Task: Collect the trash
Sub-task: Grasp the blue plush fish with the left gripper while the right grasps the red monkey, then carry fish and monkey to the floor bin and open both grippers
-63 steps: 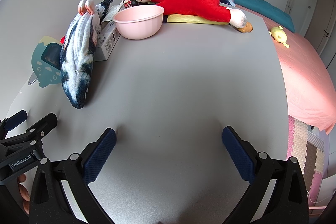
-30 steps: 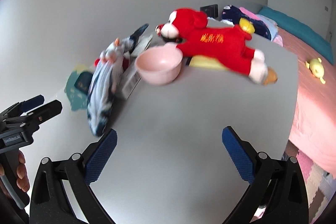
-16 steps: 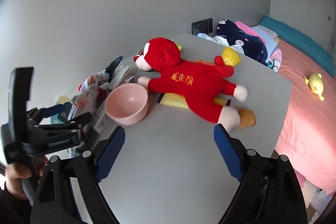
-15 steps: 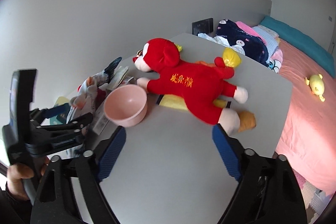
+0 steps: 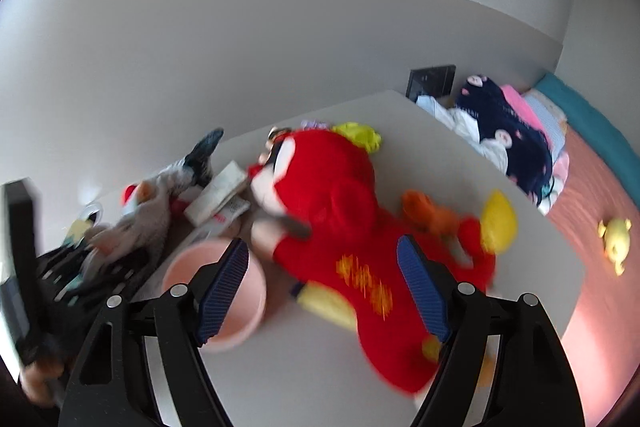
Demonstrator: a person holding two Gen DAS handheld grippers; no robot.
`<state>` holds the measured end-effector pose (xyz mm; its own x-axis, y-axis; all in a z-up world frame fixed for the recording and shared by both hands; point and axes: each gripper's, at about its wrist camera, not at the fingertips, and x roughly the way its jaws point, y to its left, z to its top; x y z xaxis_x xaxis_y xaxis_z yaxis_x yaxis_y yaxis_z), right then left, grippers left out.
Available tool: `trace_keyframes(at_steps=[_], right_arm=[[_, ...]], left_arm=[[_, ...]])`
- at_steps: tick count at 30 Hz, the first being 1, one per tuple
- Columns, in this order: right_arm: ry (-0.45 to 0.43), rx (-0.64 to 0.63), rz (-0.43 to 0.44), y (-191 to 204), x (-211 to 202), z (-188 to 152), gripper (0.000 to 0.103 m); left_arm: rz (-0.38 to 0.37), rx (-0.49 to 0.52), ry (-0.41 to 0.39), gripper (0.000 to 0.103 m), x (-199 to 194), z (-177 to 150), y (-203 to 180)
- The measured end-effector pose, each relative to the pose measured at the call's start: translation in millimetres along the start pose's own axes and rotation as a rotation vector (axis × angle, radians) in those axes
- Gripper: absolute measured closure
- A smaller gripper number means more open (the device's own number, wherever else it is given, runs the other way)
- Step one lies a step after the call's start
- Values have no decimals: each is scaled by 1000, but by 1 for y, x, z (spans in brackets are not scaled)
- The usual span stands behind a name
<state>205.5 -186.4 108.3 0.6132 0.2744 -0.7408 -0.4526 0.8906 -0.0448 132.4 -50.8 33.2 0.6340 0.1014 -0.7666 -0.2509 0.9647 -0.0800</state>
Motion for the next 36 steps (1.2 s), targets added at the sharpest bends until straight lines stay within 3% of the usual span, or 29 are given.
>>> trace_keyframes(at_steps=[4, 7, 8, 9, 12, 21, 30, 36], right_arm=[[23, -19, -51, 4, 28, 17, 25], [69, -18, -66, 1, 46, 19, 28], [84, -1, -44, -1, 50, 18, 37], [86, 27, -42, -3, 50, 17, 54], [47, 58, -55, -10, 40, 17, 63], [-77, 116, -83, -45, -40, 17, 64], [-199, 191, -75, -94, -138, 9, 63], [-228, 236, -88, -125, -191, -29, 62]], left_arm=[[-95, -57, -19, 73, -4, -1, 15], [-102, -77, -40, 75, -8, -2, 23], [-105, -84, -47, 75, -9, -2, 24], [-107, -91, -54, 75, -12, -3, 26], [-119, -103, -89, 75, -22, -5, 29], [-130, -41, -176, 75, -72, -7, 28], [-130, 52, -238, 75, -130, -5, -11], [-222, 108, -251, 75, -174, -21, -56]])
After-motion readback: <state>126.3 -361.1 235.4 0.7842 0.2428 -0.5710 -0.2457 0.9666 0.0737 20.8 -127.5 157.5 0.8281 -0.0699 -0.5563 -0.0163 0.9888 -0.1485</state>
